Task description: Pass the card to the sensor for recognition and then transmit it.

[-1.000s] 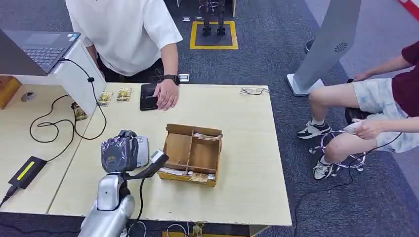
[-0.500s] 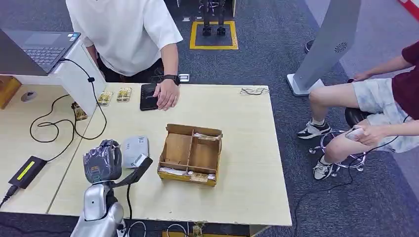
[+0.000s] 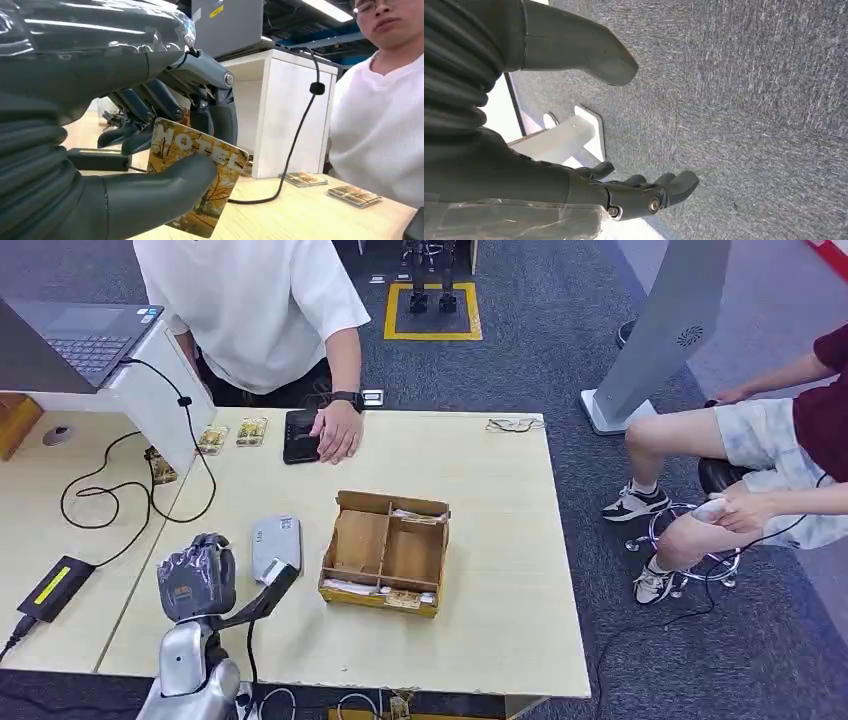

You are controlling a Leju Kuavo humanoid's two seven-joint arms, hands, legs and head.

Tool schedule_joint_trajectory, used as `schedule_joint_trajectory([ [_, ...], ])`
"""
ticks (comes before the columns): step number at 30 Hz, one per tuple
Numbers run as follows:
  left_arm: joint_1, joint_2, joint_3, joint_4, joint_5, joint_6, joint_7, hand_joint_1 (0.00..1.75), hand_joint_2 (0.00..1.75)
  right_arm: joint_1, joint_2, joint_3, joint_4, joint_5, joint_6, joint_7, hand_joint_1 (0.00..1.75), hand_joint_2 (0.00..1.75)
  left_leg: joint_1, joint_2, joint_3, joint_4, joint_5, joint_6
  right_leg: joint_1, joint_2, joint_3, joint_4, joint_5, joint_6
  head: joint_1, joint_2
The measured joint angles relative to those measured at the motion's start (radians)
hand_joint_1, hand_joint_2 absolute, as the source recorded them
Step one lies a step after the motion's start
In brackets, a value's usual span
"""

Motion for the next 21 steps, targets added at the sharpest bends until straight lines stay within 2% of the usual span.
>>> schedule_joint_trajectory([
  [3, 0.000, 0.000, 0.000, 0.007, -0.017, 0.000, 0.007, 1.75, 1.75, 0.000, 0.000, 0.000, -0.001, 0.000, 0.000, 0.000, 0.00, 1.75, 0.000, 0.000, 0.000, 0.000, 0.000, 0.000, 0.000, 0.000, 0.000, 0.000, 0.000, 0.000, 0.000, 0.000],
  [8, -0.007, 0.000, 0.000, 0.057, -0.049, -0.001, 0.059, 1.75, 1.75, 0.000, 0.000, 0.000, -0.001, 0.000, 0.003, 0.001, 0.00, 1.75, 0.000, 0.000, 0.000, 0.000, 0.000, 0.000, 0.000, 0.000, 0.000, 0.000, 0.000, 0.000, 0.000, 0.000],
  [14, -0.026, 0.009, -0.019, 0.139, -0.053, -0.063, 0.110, 1.75, 1.75, 0.000, 0.000, 0.000, -0.004, 0.000, 0.009, 0.010, 0.00, 1.75, 0.000, 0.000, 0.000, 0.000, 0.000, 0.000, 0.000, 0.000, 0.000, 0.000, 0.000, 0.000, 0.000, 0.000],
  [21, -0.037, 0.019, -0.047, 0.173, -0.053, -0.096, 0.116, 1.75, 1.75, 0.000, 0.000, 0.000, -0.010, 0.000, 0.010, 0.009, 0.00, 1.75, 0.000, 0.000, 0.000, 0.000, 0.000, 0.000, 0.000, 0.000, 0.000, 0.000, 0.000, 0.000, 0.000, 0.000],
])
